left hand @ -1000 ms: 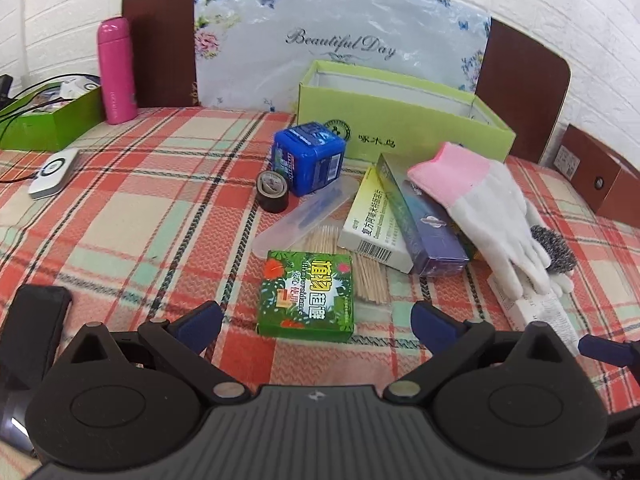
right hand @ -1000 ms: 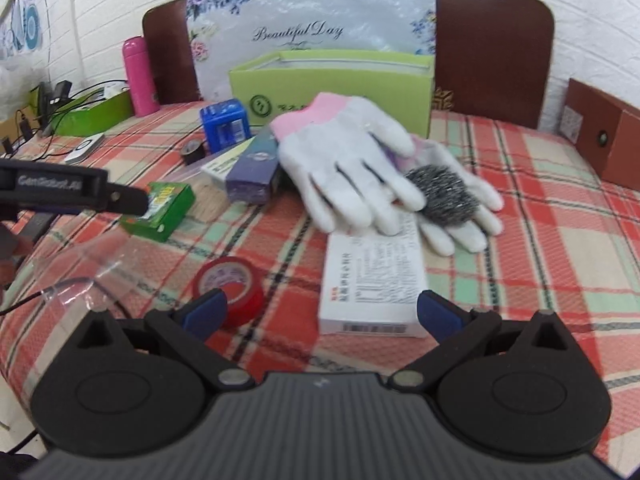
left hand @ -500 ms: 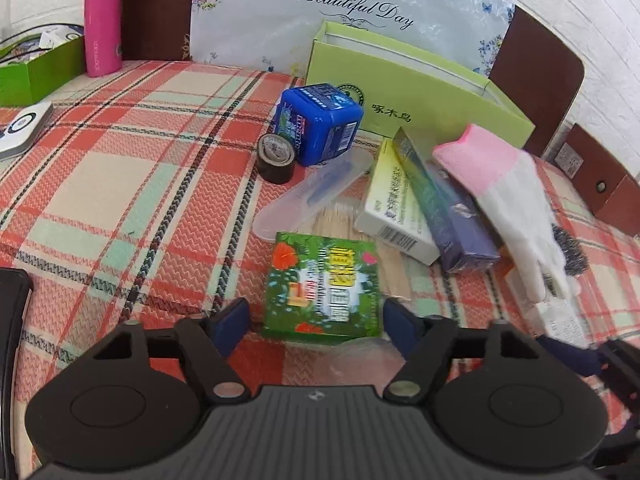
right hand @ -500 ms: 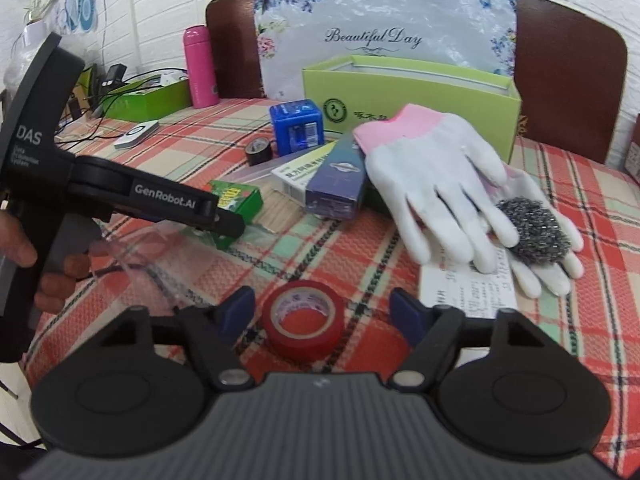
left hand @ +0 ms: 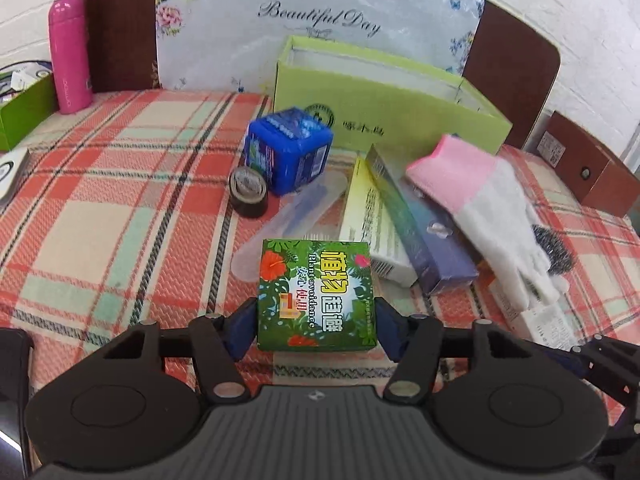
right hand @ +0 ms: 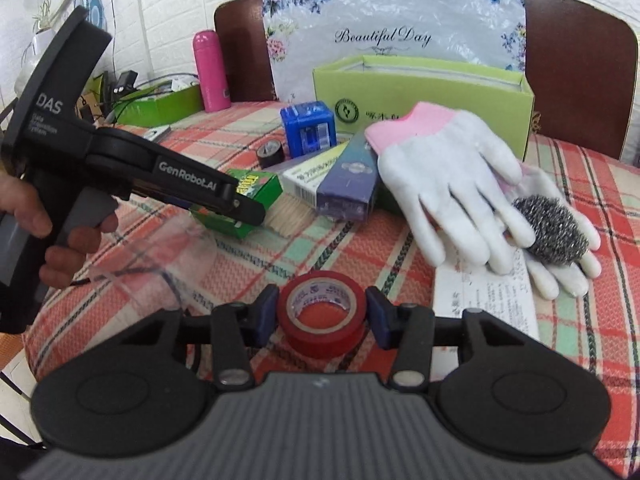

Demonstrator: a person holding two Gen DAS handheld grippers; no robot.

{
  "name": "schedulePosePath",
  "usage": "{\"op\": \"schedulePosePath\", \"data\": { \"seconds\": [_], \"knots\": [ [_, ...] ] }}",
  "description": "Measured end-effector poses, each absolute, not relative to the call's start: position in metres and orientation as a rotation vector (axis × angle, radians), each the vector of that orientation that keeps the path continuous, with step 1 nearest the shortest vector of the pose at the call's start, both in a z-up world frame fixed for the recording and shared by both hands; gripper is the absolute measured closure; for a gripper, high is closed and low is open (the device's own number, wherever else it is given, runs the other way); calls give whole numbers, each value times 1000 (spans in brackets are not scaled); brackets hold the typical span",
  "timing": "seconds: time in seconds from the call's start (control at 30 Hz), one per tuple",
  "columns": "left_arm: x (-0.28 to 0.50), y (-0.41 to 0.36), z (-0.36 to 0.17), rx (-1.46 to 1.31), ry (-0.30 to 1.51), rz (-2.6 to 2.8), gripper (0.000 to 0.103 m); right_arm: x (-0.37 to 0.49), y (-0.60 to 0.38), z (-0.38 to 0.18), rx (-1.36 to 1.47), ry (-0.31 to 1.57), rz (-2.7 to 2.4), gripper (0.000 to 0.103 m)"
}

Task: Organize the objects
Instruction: 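Carry both held items into the lime-green box and open both tools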

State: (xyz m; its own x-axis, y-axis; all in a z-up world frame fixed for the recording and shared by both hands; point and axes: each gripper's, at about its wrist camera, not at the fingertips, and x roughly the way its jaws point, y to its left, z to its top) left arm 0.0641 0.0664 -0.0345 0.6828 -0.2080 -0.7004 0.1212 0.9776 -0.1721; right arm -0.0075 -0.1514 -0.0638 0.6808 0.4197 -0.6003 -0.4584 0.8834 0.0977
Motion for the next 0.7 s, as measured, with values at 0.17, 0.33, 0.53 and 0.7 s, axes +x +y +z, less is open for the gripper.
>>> {"op": "schedulePosePath", "data": {
  "seconds": [0.17, 0.33, 0.53, 0.7],
  "knots": [
    [69, 62, -6, -125, 724, -224, 40, 1, -159, -41, -63, 585, 499, 57],
    [88, 52, 18, -122, 664, -252, 40, 26, -169, -18, -64, 509, 471, 57],
    [121, 41, 42, -124, 616, -274, 40, 71, -181, 2, -66, 447, 412, 57],
    [162, 39, 55, -157, 609, -253, 40, 124, -193, 11, -5, 453, 376, 57]
  ]
}}
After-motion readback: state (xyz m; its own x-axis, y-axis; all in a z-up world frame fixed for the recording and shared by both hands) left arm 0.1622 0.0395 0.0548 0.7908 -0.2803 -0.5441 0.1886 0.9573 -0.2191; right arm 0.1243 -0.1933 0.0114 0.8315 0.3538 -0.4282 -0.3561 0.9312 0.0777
